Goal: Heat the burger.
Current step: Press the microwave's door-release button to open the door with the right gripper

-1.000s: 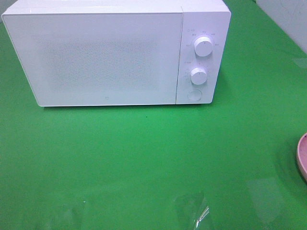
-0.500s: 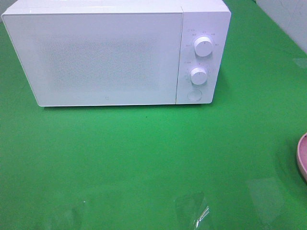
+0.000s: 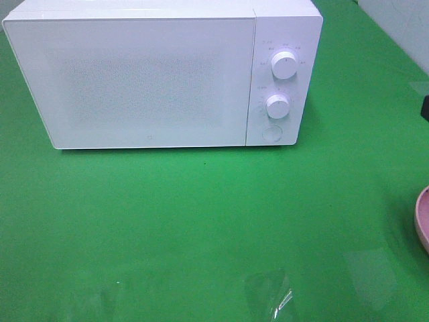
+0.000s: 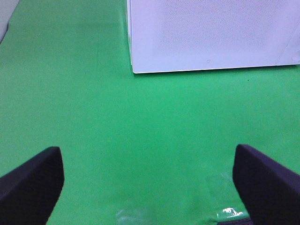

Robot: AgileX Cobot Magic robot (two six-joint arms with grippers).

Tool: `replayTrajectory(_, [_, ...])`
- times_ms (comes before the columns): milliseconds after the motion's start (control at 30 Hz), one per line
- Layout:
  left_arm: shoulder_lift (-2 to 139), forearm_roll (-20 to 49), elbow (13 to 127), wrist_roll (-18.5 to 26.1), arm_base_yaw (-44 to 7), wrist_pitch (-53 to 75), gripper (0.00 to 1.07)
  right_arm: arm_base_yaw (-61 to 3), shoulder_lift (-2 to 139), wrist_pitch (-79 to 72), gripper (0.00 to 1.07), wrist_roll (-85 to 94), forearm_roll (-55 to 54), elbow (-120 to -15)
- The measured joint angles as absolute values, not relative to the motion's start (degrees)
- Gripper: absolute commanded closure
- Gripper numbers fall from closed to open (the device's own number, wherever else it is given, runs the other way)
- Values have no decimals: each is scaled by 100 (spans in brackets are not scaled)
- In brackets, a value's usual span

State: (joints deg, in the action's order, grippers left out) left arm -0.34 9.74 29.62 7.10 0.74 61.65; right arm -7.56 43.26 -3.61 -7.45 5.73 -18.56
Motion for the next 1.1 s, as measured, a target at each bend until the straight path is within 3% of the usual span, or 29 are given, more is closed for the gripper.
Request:
replayTrajectory(367, [-34,974,2962,710,74,6165,17,-756,5609,-2045,34,-745,504,-1833])
replayTrajectory(633, [-34,974,2962,710,74,6165,17,-842,6446,-2853,34,-229,-447,-1776])
replayTrajectory(800, [-34,974,2962,710,74,6165,17,-1432,6875,-3673,34,533,-1369,-1599])
replayTrajectory(1100, [-34,974,2962,710,74,6165,17,-3140,7827,-5586,34,1788,-3415,-1478])
